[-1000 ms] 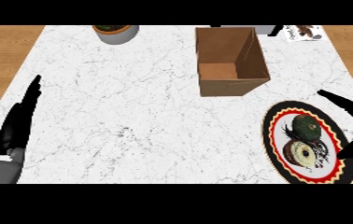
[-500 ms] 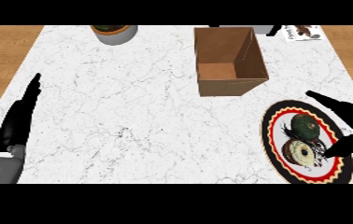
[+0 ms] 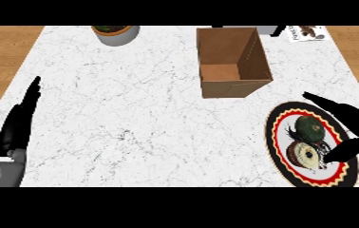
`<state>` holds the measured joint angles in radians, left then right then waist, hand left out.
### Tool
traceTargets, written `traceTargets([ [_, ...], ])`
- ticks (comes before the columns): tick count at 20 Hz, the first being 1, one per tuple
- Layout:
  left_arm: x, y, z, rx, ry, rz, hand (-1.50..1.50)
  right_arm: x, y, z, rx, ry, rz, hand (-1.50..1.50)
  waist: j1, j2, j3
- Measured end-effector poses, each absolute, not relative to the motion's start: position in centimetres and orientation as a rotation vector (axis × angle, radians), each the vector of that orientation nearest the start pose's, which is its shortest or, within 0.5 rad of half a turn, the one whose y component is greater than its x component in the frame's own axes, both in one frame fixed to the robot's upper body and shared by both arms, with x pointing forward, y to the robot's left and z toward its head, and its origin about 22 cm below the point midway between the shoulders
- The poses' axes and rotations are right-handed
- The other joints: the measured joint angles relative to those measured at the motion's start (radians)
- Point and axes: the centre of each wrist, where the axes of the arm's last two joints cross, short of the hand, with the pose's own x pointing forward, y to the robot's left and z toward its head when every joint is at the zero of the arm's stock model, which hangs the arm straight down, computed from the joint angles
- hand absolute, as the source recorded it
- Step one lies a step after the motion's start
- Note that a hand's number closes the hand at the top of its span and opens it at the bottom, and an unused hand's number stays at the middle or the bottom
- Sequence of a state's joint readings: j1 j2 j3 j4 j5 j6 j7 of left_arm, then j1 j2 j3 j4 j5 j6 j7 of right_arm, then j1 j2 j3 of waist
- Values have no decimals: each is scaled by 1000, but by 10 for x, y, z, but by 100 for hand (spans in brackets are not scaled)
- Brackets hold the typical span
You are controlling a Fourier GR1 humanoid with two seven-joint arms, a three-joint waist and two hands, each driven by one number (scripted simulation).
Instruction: Pick the squash from the plate and place it in the cardboard box
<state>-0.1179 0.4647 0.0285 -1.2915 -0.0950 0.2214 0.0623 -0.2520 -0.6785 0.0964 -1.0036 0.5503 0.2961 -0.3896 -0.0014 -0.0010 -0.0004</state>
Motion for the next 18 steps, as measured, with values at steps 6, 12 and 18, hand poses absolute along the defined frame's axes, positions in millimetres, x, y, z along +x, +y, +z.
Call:
traceTargets([
  [6, 265, 361, 9, 654, -1363, -210, 0, 281, -398, 22, -483, -1104, 1232, -150, 0, 0, 0],
  [12, 259, 358, 16, 646, -1365, -212, 0, 285, -387, 2, -510, -1014, 1231, -150, 5, 1, 0],
  [18, 260, 361, 18, 651, -1368, -205, 0, 290, -378, -14, -638, -1081, 1218, 150, 4, 0, -3],
])
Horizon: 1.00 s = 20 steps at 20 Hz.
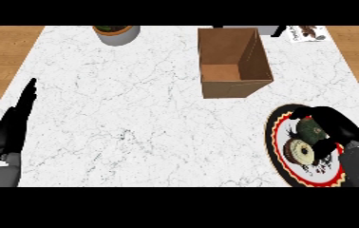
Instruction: Pick the squash from the plate and place it in the cardboard box
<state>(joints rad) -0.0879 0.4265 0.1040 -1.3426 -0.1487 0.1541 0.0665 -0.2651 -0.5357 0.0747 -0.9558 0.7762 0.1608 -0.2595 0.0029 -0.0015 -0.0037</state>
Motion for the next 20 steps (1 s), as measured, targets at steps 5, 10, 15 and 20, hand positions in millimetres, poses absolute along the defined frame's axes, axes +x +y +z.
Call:
traceTargets([
  [5, 263, 358, 20, 650, -1374, -206, 0, 303, -377, -13, -756, -1136, 1215, 150, 0, 1, 0],
  [10, 257, 363, 15, 659, -1354, -202, 0, 288, -370, -23, -902, -1082, 1065, 150, -20, -10, -8],
  [15, 247, 372, 12, 677, -1327, -186, 0, 268, -342, -33, -1051, -953, 810, 150, -51, -27, -18],
  [20, 246, 373, 13, 691, -1324, -176, 0, 252, -309, -12, -1245, -910, 676, 150, -57, -21, -8],
])
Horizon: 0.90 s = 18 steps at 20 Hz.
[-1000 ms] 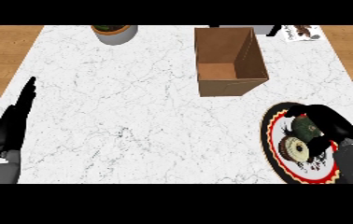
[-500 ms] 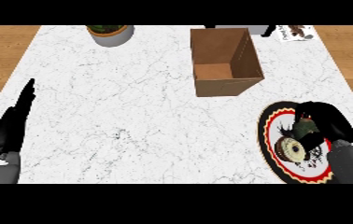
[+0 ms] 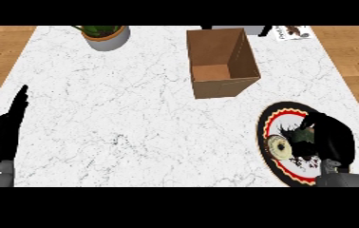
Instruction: Pick the squash from the plate and place it in the cardboard box
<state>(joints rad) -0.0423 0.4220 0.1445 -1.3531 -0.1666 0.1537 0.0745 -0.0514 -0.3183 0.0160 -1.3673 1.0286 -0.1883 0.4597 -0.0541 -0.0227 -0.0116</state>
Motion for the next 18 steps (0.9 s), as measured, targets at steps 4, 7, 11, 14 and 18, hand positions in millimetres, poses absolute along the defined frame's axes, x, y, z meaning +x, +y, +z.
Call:
traceTargets([
  [4, 247, 370, 10, 687, -1329, -181, 0, 243, -276, 32, -1387, -1017, 611, 150, 3, 3, 4],
  [7, 250, 368, 12, 676, -1339, -189, 0, 229, -249, 62, -1457, -1103, 598, 150, 17, 9, 6],
  [11, 256, 366, 8, 665, -1349, -197, 0, 222, -217, 103, -1470, -1186, 588, 150, 36, 16, 8],
  [14, 262, 359, 10, 655, -1353, -204, 0, 230, -196, 128, -1435, -1242, 562, 150, 47, 19, 10],
  [18, 260, 354, 14, 643, -1363, -214, 0, 257, -174, 147, -1364, -1313, 498, 150, 61, 22, 11],
])
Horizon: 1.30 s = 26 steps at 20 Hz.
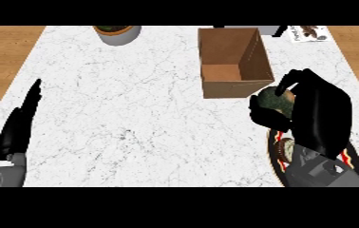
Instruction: Pick the squash from the plate and place it in the cardboard box
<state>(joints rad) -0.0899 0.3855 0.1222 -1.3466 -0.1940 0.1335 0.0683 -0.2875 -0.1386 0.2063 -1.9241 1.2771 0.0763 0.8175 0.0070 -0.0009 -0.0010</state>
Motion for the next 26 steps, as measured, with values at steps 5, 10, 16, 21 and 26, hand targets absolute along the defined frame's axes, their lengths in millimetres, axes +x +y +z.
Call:
traceTargets([
  [5, 264, 350, 17, 642, -1369, -214, 0, 302, -160, 167, -1306, -1356, 410, 150, 5, 3, 1],
  [10, 263, 355, 15, 639, -1375, -225, 0, 349, -156, 178, -1220, -1355, 332, 150, 11, 5, 1],
  [16, 270, 354, 18, 635, -1383, -225, 0, 402, -157, 159, -1155, -1340, 286, 150, 17, 9, 1],
  [21, 269, 355, 20, 630, -1388, -229, 0, 436, -157, 147, -1147, -1295, 284, 150, 28, 12, 1],
  [26, 273, 350, 25, 626, -1401, -235, 0, 453, -171, 129, -1154, -1218, 229, -150, 37, 17, 1],
])
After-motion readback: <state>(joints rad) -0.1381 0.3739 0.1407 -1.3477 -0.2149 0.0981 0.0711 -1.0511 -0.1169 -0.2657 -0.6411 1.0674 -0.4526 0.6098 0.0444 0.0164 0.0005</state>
